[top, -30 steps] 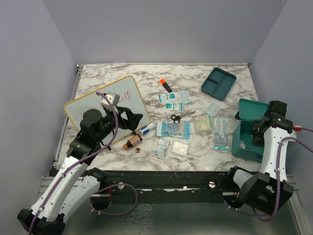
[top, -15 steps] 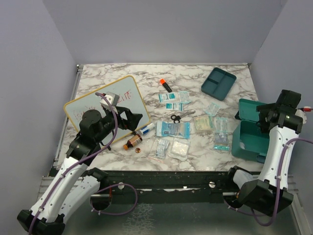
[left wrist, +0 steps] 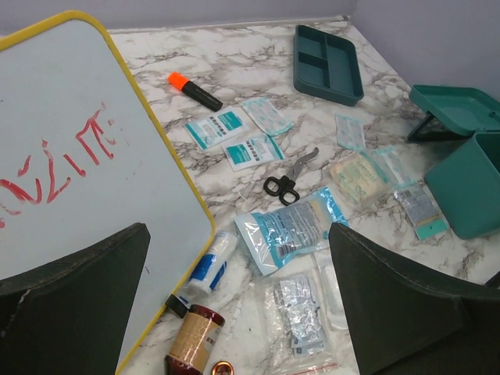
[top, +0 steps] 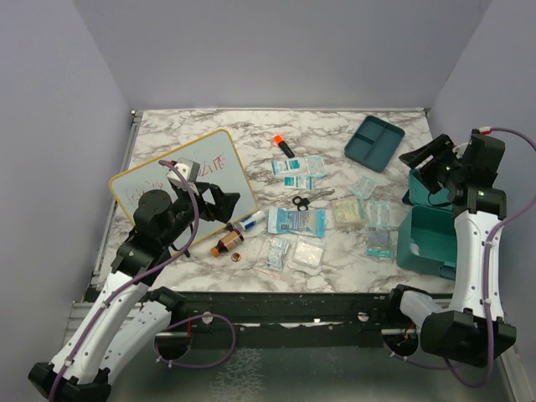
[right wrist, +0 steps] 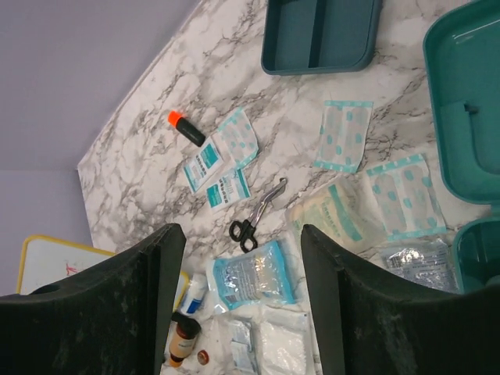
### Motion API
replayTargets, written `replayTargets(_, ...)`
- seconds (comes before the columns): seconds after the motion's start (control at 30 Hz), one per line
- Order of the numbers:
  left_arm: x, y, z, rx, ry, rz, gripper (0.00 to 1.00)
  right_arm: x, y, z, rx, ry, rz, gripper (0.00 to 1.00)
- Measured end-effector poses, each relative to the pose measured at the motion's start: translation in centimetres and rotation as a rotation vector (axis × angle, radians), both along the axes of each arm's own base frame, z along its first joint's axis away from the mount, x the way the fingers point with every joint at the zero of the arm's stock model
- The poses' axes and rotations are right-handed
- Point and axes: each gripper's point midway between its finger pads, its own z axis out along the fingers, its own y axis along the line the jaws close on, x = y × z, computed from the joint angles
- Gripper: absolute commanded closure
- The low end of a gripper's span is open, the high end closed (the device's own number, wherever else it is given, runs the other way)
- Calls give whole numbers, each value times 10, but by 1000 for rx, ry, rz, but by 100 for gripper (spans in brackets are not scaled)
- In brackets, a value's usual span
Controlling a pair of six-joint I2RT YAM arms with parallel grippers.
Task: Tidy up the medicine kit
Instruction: Pick up the pill bottle at the center of the board.
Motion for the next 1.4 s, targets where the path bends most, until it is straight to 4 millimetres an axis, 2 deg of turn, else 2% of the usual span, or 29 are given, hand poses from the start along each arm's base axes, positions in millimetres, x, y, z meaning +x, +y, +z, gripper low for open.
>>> replayTargets(0.13, 1, 2, 0, 5, -2, 14, 1, -3, -2, 1, -31, -2, 3, 41)
replayTargets(0.23, 2, 3, -1, 8, -2, 22, 1, -7, 2, 3, -52, -13, 28, 41)
replayTargets(0.33, 4, 6, -1, 10, -4, 36, 1, -10, 18, 5, -71, -25, 110, 40)
replayTargets(0.43, 6, 9, -1, 14, -5, 58, 1, -10, 37, -4, -82, -9, 202, 40)
replayTargets(0.73, 11, 27, -3, 31, -1, 164, 1, -35, 155, -65, -40, 131, 562, 41)
replayTargets(0.9, 12, 39, -4, 40, -2, 224, 1, -47, 208, -87, -16, 164, 665, 39)
replayTargets(1.1, 12, 51, 1, 37, -19, 285, 1, -68, 289, -106, -86, 98, 906, 39)
replayTargets(1.23, 11, 59, 6, 31, -35, 325, 1, -71, 323, -129, -253, 50, 1037, 39)
replayTargets(1.33, 8, 64, 13, 17, -42, 347, 1, -66, 341, -136, -350, -35, 1109, 38)
replayTargets(1.4, 4, 66, 27, -1, -53, 354, 1, -63, 348, -133, -386, -99, 1145, 38)
